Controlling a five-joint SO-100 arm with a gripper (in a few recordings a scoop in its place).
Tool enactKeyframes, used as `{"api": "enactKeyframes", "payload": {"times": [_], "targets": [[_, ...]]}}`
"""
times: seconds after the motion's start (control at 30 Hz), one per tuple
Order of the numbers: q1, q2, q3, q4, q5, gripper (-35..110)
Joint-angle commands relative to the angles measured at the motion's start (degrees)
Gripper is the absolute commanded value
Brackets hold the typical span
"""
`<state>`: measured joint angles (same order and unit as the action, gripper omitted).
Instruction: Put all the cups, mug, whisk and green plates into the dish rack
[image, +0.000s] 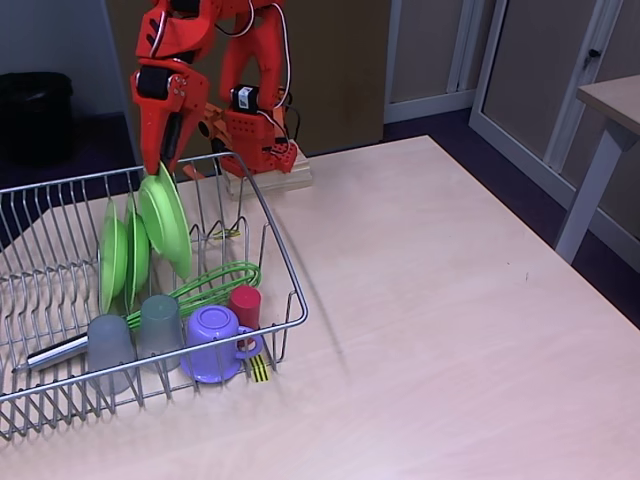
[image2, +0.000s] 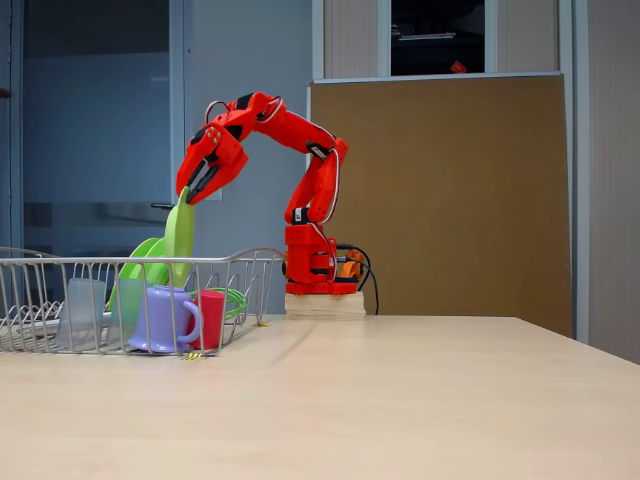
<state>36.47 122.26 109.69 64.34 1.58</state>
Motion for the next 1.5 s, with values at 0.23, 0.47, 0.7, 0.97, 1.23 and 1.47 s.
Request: {"api": "enactKeyframes", "payload": {"times": [0.23,0.47,0.7,0.97,1.23,1.47], "targets": [[-0.1,7.1,10.2,-3.3,2.4,0],[0.2,10.7,21.4,-7.8,1.8,0],[1.4,9.4,25.0,-11.0,-2.1,0],[0.6,7.2,23.6,-10.0,-6.7,13],[-2.5,11.3,22.4,-6.9,-6.8,17],[-5.8,17.3,19.8,-1.7,-6.2,17]]}}
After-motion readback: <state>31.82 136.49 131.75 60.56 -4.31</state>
